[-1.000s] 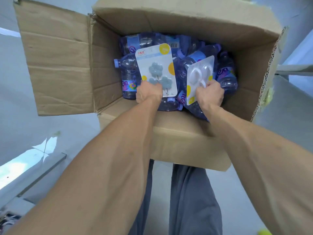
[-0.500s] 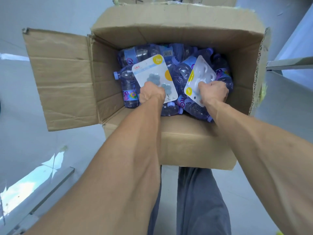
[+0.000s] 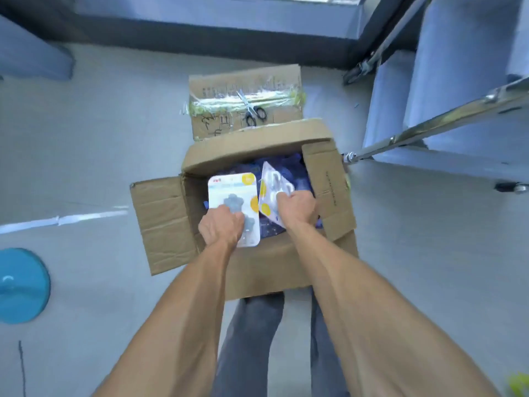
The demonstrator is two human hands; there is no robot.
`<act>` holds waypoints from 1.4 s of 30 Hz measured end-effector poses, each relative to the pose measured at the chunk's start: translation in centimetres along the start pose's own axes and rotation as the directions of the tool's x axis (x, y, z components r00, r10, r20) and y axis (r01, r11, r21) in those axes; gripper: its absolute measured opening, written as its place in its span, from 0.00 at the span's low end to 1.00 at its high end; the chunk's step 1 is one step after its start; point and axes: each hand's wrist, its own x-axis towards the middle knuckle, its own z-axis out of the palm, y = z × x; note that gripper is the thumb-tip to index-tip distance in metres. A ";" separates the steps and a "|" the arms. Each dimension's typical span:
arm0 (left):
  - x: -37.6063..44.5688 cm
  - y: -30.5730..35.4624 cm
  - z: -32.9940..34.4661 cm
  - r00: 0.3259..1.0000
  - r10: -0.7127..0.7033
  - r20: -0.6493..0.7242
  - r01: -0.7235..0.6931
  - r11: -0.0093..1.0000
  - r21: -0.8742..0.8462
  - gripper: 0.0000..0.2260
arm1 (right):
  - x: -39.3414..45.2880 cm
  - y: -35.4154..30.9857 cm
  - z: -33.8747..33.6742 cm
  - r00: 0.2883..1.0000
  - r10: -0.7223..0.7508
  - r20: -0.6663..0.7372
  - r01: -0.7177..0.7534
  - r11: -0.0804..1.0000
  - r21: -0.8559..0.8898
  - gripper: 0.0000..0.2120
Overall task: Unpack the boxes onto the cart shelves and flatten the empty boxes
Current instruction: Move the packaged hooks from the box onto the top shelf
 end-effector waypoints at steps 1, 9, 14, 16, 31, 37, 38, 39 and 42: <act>-1.9 0.2 -2.3 0.999 0.038 0.021 -0.039 0.998 0.049 0.14 | -2.4 -0.5 -1.7 1.000 0.016 0.014 -0.016 0.999 0.028 0.15; -17.3 5.5 -14.9 0.979 0.199 0.047 -0.203 0.972 0.118 0.15 | -13.7 1.0 -20.6 0.981 0.161 -0.106 -0.153 0.985 0.078 0.19; -26.8 14.9 -21.0 0.938 0.347 0.006 -0.342 0.921 0.186 0.16 | -15.3 0.7 -36.7 0.960 0.129 -0.247 -0.091 0.983 0.161 0.19; -29.5 19.2 -22.3 0.912 0.409 -0.008 -0.399 0.894 0.205 0.15 | -15.2 0.6 -42.6 0.948 0.085 -0.306 -0.035 0.985 0.166 0.19; -40.3 44.6 -20.0 0.848 0.530 -0.014 -0.518 0.834 0.191 0.15 | -6.0 6.4 -62.9 0.916 0.114 -0.385 -0.066 0.988 0.136 0.13; -35.6 49.4 -16.4 0.869 0.495 0.012 -0.484 0.844 0.229 0.13 | 1.2 5.3 -63.0 0.917 0.096 -0.387 -0.096 0.995 0.017 0.07; -34.5 49.8 -15.8 0.877 0.479 0.034 -0.473 0.848 0.239 0.13 | 2.4 4.9 -62.6 0.919 0.089 -0.384 -0.102 0.995 -0.014 0.07; -33.4 50.3 -15.2 0.882 0.468 0.055 -0.466 0.852 0.238 0.13 | 3.7 4.5 -62.2 0.920 0.082 -0.382 -0.104 0.994 -0.037 0.07; -30.1 51.7 -13.5 0.884 0.462 0.072 -0.465 0.857 0.221 0.14 | 7.2 3.3 -61.1 0.928 0.039 -0.371 -0.083 0.991 -0.105 0.07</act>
